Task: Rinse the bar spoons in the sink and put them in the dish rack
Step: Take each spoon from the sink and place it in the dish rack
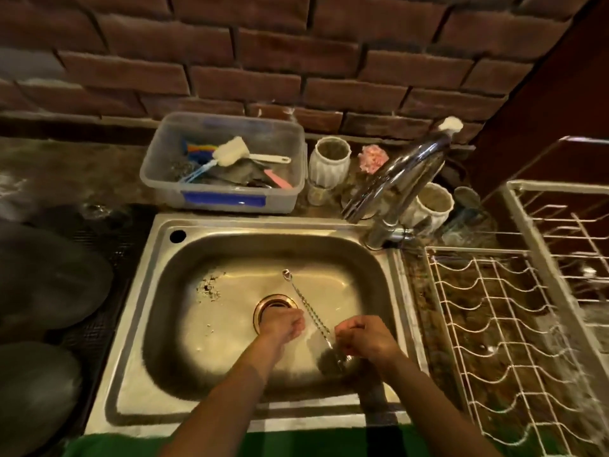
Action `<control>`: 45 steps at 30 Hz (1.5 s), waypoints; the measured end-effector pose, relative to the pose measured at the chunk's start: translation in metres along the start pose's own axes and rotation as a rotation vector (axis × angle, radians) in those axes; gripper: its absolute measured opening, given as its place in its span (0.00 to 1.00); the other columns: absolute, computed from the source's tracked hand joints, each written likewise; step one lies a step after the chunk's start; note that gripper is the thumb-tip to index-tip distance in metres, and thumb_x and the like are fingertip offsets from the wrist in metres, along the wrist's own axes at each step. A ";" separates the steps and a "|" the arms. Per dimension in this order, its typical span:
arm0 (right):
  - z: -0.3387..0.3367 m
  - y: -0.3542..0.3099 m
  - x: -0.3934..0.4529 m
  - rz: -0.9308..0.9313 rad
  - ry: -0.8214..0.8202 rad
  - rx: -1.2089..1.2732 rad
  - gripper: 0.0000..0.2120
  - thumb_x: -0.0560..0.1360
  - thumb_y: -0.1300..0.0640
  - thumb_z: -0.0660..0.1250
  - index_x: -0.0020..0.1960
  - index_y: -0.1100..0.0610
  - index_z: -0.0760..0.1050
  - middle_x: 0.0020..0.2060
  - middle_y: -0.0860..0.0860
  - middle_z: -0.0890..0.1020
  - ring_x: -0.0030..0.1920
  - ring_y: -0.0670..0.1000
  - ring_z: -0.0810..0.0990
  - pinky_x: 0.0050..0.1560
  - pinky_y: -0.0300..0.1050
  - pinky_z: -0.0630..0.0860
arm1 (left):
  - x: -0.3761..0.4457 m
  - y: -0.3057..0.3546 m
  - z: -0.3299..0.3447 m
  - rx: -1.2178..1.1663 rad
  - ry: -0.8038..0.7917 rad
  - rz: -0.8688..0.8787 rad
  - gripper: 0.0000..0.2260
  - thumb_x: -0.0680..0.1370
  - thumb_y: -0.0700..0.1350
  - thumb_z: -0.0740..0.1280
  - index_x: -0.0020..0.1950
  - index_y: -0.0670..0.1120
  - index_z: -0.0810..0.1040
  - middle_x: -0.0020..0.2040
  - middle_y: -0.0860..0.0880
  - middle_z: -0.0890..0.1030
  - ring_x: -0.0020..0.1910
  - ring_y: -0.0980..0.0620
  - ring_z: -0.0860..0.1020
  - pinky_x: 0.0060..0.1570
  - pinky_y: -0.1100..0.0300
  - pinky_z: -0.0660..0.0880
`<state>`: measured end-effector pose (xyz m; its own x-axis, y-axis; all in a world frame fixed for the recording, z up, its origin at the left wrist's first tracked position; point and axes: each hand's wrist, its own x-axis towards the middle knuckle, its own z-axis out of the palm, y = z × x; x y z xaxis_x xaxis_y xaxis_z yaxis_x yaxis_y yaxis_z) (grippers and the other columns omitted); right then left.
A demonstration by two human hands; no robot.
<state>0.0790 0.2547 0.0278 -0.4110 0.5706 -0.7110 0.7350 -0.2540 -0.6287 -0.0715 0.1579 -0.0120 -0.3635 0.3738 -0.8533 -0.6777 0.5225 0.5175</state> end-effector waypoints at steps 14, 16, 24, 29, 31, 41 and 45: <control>0.036 0.037 0.089 0.011 0.165 -0.308 0.11 0.70 0.64 0.72 0.31 0.54 0.80 0.29 0.50 0.82 0.32 0.46 0.80 0.34 0.35 0.75 | 0.090 -0.019 0.023 -0.028 0.002 -0.067 0.05 0.79 0.36 0.68 0.44 0.35 0.78 0.36 0.41 0.80 0.31 0.47 0.80 0.32 0.61 0.80; 0.037 0.038 0.093 -0.010 0.175 -0.354 0.07 0.70 0.63 0.71 0.33 0.57 0.83 0.31 0.53 0.83 0.35 0.48 0.80 0.36 0.38 0.75 | 0.092 -0.020 0.024 -0.030 -0.003 -0.060 0.04 0.79 0.36 0.68 0.46 0.35 0.78 0.36 0.41 0.80 0.32 0.47 0.80 0.35 0.59 0.80; 0.039 0.044 0.103 -0.067 0.099 -0.482 0.04 0.72 0.61 0.70 0.40 0.58 0.83 0.35 0.53 0.81 0.44 0.54 0.82 0.44 0.44 0.77 | 0.093 -0.019 0.025 -0.017 -0.017 -0.035 0.11 0.79 0.35 0.68 0.59 0.29 0.78 0.44 0.37 0.81 0.33 0.46 0.80 0.31 0.62 0.79; 0.040 0.042 0.101 -0.051 0.072 -0.555 0.06 0.74 0.58 0.67 0.43 0.56 0.83 0.36 0.50 0.80 0.47 0.53 0.81 0.45 0.43 0.75 | 0.098 -0.025 0.025 -0.035 -0.017 0.002 0.10 0.79 0.37 0.68 0.55 0.30 0.79 0.41 0.38 0.81 0.34 0.46 0.80 0.36 0.60 0.80; 0.038 0.042 0.102 -0.042 0.059 -0.521 0.07 0.75 0.58 0.67 0.43 0.57 0.83 0.36 0.51 0.80 0.45 0.52 0.80 0.45 0.43 0.75 | 0.101 -0.027 0.024 -0.046 -0.012 0.012 0.07 0.79 0.38 0.69 0.50 0.33 0.80 0.39 0.40 0.81 0.33 0.46 0.80 0.36 0.61 0.80; 0.040 0.038 0.095 -0.052 0.053 -0.474 0.10 0.77 0.58 0.66 0.38 0.55 0.80 0.38 0.50 0.80 0.43 0.49 0.78 0.42 0.39 0.69 | 0.107 -0.028 0.019 -0.076 0.008 0.009 0.11 0.77 0.38 0.72 0.57 0.33 0.79 0.43 0.37 0.84 0.37 0.44 0.83 0.35 0.61 0.82; 0.043 0.037 0.088 -0.080 0.114 -0.454 0.11 0.76 0.57 0.68 0.37 0.49 0.73 0.41 0.47 0.79 0.44 0.48 0.76 0.43 0.37 0.68 | 0.103 -0.024 0.022 -0.086 0.031 0.004 0.11 0.76 0.36 0.72 0.56 0.34 0.79 0.50 0.32 0.84 0.43 0.40 0.84 0.36 0.60 0.83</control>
<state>0.0468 0.2619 -0.0717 -0.4326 0.6632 -0.6108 0.8753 0.1465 -0.4609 -0.0787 0.2013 -0.1110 -0.3848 0.3508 -0.8537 -0.7280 0.4531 0.5144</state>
